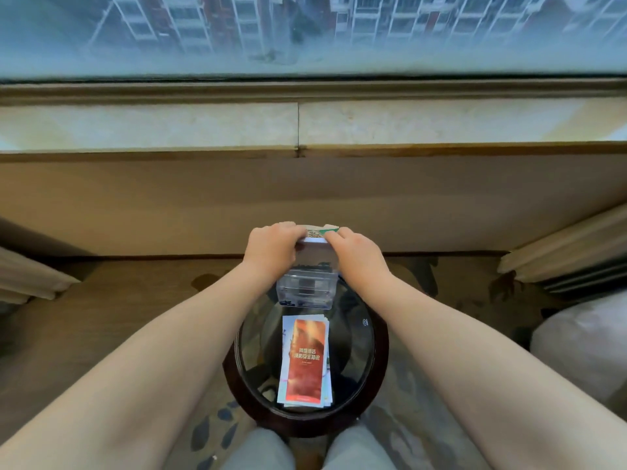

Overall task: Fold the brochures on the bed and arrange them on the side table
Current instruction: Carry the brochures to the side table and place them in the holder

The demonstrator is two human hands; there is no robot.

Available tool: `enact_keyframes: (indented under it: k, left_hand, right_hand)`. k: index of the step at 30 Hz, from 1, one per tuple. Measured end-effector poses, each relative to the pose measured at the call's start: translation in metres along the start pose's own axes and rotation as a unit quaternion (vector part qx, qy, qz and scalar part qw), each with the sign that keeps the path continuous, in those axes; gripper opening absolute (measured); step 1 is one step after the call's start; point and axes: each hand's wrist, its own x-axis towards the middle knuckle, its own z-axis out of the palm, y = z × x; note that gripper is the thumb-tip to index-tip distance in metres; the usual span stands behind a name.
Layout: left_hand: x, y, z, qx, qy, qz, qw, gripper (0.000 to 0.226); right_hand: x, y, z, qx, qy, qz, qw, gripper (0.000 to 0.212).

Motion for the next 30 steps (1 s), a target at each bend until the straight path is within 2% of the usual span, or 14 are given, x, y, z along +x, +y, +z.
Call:
enact_keyframes:
  k: [4, 8, 16, 19, 24, 27, 30]
  left_hand:
    - [0.005, -0.008, 0.009, 0.105, -0.063, 0.069, 0.990, 0.018]
    - [0.009, -0.013, 0.020, 0.140, -0.086, 0.090, 0.982, 0.020]
    - [0.009, -0.036, 0.059, 0.109, -0.084, 0.071, 0.988, 0.037]
    - [0.016, -0.040, 0.069, 0.097, -0.079, 0.062, 0.990, 0.035]
    - [0.013, -0.043, 0.090, 0.091, -0.116, 0.039, 0.988, 0.033]
    - [0.014, -0.041, 0.102, 0.065, -0.099, 0.017, 0.993, 0.043]
    - [0.017, -0.037, 0.107, 0.062, -0.071, 0.014, 0.995, 0.065]
  right_hand:
    - [-0.004, -0.003, 0.014, -0.001, -0.029, 0.009, 1.000, 0.060]
    - [-0.002, -0.004, 0.023, 0.002, -0.057, 0.013, 0.998, 0.063]
    - [0.011, -0.005, 0.047, 0.016, -0.092, 0.011, 0.996, 0.056]
    - [0.018, -0.002, 0.056, 0.019, -0.087, 0.011, 0.996, 0.059]
    - [0.021, 0.003, 0.077, 0.040, -0.122, 0.025, 0.991, 0.070]
    - [0.024, 0.003, 0.089, 0.068, -0.100, 0.058, 0.991, 0.071]
    - [0.023, -0.001, 0.095, 0.066, -0.061, 0.062, 0.994, 0.085]
